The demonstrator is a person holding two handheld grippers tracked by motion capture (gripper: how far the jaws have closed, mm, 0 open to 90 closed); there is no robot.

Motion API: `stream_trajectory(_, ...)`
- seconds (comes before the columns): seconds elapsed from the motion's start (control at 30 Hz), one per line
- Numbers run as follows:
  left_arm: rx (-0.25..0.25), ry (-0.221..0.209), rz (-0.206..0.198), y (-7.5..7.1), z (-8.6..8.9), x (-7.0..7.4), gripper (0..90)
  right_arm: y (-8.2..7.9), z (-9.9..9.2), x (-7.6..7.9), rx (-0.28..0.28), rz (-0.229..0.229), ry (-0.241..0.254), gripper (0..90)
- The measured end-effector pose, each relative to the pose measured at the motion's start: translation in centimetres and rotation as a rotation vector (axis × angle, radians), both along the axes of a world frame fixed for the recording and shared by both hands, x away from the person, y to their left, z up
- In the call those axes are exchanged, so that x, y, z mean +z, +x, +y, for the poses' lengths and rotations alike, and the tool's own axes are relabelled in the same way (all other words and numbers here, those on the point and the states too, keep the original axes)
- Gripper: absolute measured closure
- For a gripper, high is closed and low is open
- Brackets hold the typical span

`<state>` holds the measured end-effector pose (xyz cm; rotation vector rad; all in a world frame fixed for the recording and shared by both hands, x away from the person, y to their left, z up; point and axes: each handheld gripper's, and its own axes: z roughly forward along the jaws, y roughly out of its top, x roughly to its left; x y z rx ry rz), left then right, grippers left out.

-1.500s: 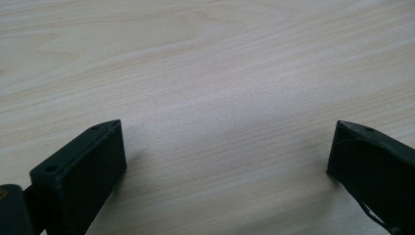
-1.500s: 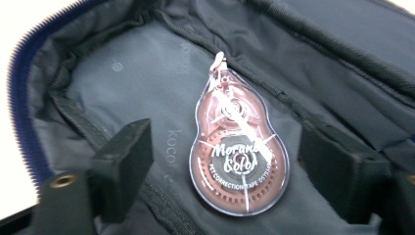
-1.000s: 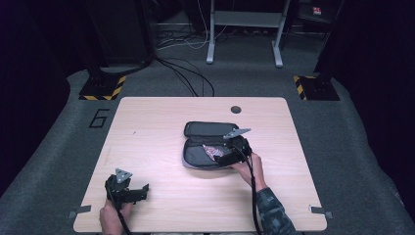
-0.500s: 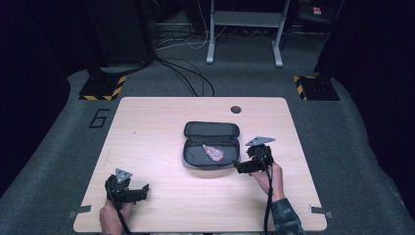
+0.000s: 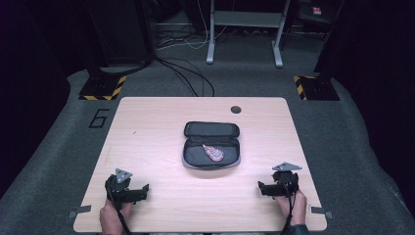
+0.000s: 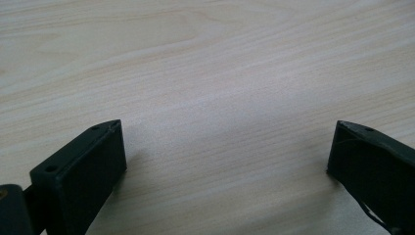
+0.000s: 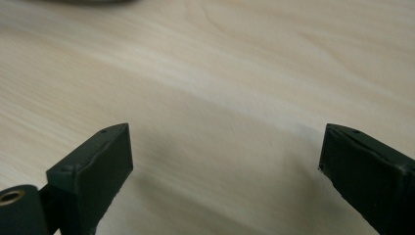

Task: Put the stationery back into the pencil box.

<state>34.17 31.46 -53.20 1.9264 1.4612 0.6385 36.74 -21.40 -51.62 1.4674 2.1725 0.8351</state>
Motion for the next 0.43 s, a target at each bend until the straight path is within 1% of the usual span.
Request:
stream_trajectory(0.07,0.000,0.000,0.000,0.0,0.0,0.0,0.6,-0.5,-0.6,-0.6,-0.013,0.000,-0.006,2.4)
stream_trajectory(0.1,0.001,-0.001,-0.001,0.0,0.0,0.0,0.6,-0.8,-0.7,-0.7,-0.036,-0.013,0.003,2.2)
stream_trajectory(0.13,0.001,-0.001,-0.004,0.0,0.0,0.0,0.6,-1.1,-1.1,-0.9,-0.028,-0.033,0.005,2.0)
stream_trajectory(0.2,0.001,0.000,-0.001,0.0,0.0,0.0,0.6,-1.3,-1.5,-1.1,-0.031,-0.052,0.007,0.0)
stream_trajectory(0.23,0.001,-0.001,-0.005,0.0,0.0,0.0,0.6,-1.4,-1.5,-1.2,-0.037,-0.055,0.017,0.0)
stream_trajectory(0.27,0.001,-0.002,-0.003,0.0,0.0,0.0,0.6,-1.5,-1.7,-1.2,-0.026,-0.065,0.004,0.0)
stream_trajectory(0.33,0.001,-0.001,-0.004,0.0,0.0,0.0,0.6,-1.6,-1.8,-1.4,-0.026,-0.084,0.014,0.0)
stream_trajectory(0.37,0.001,-0.002,-0.004,0.0,0.0,0.0,0.6,-1.6,-1.8,-1.4,-0.028,-0.075,0.021,0.0)
stream_trajectory(0.43,0.001,-0.001,-0.004,0.0,0.0,0.0,0.6,-1.6,-1.8,-1.4,-0.026,-0.075,0.021,0.0)
